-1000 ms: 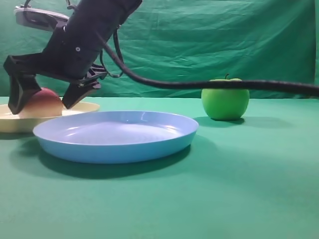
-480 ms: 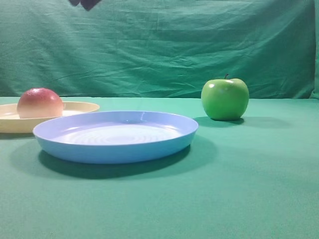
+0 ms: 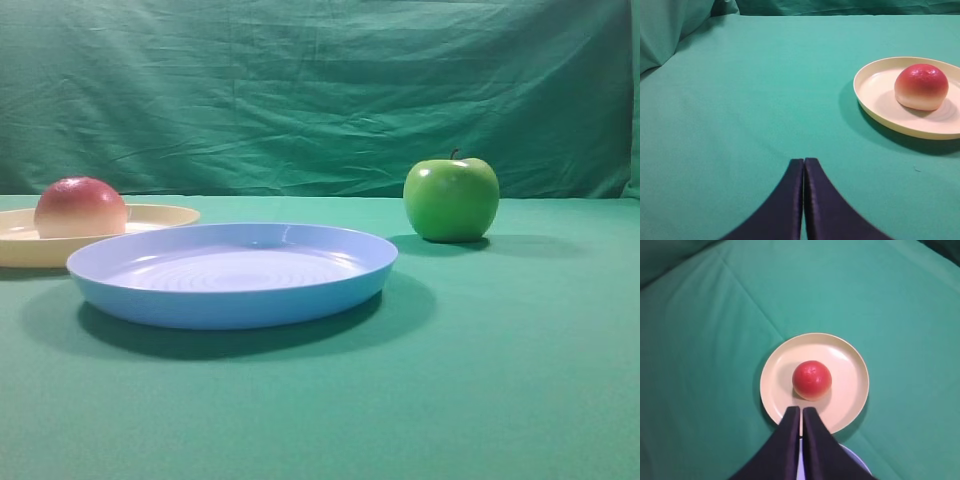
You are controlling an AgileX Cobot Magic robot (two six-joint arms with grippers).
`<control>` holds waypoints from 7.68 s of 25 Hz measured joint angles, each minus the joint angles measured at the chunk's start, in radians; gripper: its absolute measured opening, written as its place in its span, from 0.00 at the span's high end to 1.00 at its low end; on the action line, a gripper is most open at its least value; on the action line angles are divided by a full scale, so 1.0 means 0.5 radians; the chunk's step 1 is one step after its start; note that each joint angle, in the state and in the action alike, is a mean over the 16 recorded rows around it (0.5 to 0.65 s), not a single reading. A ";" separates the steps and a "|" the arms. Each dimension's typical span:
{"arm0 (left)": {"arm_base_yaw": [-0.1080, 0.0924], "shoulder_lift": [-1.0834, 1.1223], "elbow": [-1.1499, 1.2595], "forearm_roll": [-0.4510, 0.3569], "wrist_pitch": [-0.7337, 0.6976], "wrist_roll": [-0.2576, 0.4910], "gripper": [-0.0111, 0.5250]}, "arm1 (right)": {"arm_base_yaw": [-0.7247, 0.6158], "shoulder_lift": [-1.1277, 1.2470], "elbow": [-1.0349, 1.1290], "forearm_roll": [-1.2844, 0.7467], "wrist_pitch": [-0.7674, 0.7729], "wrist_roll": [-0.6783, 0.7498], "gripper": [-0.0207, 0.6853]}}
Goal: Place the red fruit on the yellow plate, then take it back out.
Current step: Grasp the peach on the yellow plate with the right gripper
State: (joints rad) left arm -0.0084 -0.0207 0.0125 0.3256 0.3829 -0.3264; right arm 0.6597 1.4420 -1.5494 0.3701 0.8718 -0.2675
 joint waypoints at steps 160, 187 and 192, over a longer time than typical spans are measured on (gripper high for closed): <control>0.000 0.000 0.000 0.000 0.000 0.000 0.98 | 0.244 1.792 -0.779 0.255 -0.665 -0.842 0.02; 0.000 0.000 0.000 0.000 0.000 0.000 0.98 | 0.206 1.661 -0.779 0.175 -0.595 -0.681 0.69; 0.000 0.000 0.000 0.000 0.000 0.000 0.98 | 0.154 1.334 -0.621 0.052 -0.460 -0.521 0.70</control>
State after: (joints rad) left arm -0.0084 -0.0207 0.0125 0.3256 0.3829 -0.3264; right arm 0.7365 2.1089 -1.8601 0.3959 0.6416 -0.5277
